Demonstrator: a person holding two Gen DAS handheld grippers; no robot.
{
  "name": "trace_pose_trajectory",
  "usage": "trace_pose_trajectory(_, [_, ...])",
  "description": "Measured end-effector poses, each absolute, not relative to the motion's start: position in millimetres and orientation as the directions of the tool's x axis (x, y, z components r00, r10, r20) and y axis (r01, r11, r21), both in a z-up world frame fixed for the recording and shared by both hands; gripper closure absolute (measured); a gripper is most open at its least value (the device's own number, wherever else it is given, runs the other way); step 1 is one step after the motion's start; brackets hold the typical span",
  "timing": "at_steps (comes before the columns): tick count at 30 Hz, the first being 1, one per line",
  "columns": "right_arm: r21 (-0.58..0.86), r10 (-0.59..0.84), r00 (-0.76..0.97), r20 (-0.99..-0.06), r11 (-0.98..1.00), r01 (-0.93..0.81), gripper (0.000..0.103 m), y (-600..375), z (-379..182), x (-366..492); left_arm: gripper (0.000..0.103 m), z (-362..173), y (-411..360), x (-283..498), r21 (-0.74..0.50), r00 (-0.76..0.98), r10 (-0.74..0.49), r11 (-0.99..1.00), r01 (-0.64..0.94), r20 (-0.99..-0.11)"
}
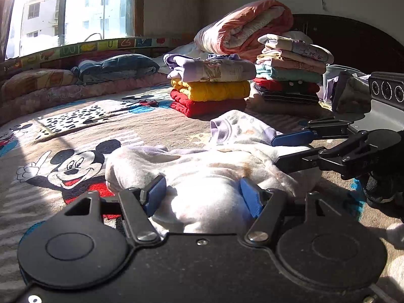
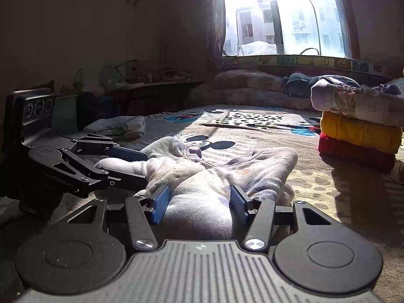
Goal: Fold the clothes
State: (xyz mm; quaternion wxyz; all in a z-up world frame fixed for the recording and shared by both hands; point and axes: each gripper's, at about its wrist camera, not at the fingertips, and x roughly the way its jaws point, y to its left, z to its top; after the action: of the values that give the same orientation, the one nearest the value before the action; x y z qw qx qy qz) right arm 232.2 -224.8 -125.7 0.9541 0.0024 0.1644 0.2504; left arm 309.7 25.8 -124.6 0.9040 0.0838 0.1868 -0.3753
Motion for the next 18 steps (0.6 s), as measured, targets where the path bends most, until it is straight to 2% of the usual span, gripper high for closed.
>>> trace_pose_trajectory(2, [0.079, 0.458, 0.825, -0.33, 0.885, -0.46, 0.049, -222, -129, 235, 0.036, -132, 23, 318, 0.002, 0.632, -0.655, 0.694, 0.72, -0.413])
trace_pose_trajectory(5, [0.15, 0.467, 0.803, -0.37, 0.883, -0.444, 0.049, -226, -138, 251, 0.035, -137, 19, 327, -0.006, 0.624, -0.645, 0.697, 0.717, -0.441])
trace_pose_trajectory(8, [0.197, 0.493, 0.786, -0.374, 0.87, -0.452, 0.048, -231, -139, 255, 0.034, -134, 19, 324, -0.003, 0.63, -0.644, 0.7, 0.714, -0.433])
trace_pose_trajectory(12, [0.141, 0.502, 0.807, -0.311, 0.864, -0.483, 0.047, -230, -125, 235, 0.034, -113, 31, 302, 0.02, 0.681, -0.639, 0.724, 0.69, -0.359])
trace_pose_trajectory(15, [0.072, 0.499, 0.828, -0.257, 0.864, -0.499, 0.048, -225, -110, 221, 0.035, -93, 49, 282, -0.046, 0.709, -0.648, 0.746, 0.664, -0.279])
trace_pose_trajectory(17, [0.039, 0.5, 0.836, -0.227, 0.862, -0.505, 0.048, -220, -104, 215, 0.048, -86, 55, 276, -0.084, 0.694, -0.671, 0.732, 0.676, -0.261])
trace_pose_trajectory(18, [0.016, 0.501, 0.835, -0.228, 0.859, -0.512, 0.048, -216, -104, 215, 0.06, -84, 56, 274, -0.09, 0.683, -0.681, 0.722, 0.686, -0.264])
